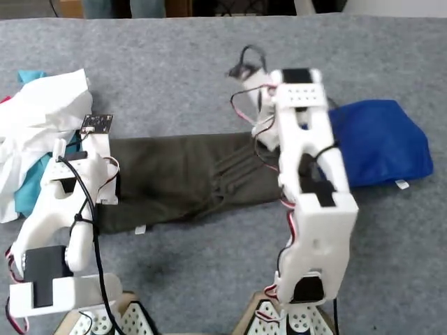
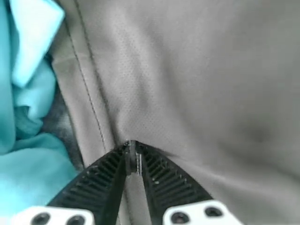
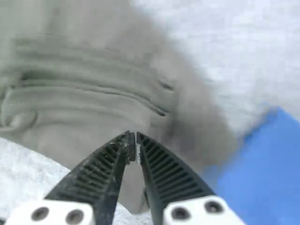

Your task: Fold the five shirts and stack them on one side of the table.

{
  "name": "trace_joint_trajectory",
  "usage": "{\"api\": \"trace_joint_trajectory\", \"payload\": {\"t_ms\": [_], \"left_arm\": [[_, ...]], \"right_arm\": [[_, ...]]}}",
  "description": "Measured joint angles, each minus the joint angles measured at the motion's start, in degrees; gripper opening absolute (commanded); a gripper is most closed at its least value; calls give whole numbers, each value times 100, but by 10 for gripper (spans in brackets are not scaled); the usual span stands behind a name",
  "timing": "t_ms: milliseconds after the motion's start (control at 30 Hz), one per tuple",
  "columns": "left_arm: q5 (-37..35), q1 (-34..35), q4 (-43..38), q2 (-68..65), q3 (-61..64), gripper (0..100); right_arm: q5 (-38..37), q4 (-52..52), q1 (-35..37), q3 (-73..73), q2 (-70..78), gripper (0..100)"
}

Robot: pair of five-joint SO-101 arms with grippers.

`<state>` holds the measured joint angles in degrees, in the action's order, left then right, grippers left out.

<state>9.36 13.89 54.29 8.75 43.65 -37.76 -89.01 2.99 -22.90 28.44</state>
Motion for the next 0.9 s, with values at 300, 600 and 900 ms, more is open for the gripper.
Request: {"api": "trace_joint_trajectory", "payload": {"t_ms": [300,600,900], "left_arm": [[0,220,1582,985,-1152,192],[-721,343,1705,0,-1398,221],[-501,993,1688,-791,-1855,218]], "right_arm": [[607,-44,-35,-97,-1503,15],[607,79,-35,862,-2523,15],[607,1152,-35,2541,-3543,15]]}}
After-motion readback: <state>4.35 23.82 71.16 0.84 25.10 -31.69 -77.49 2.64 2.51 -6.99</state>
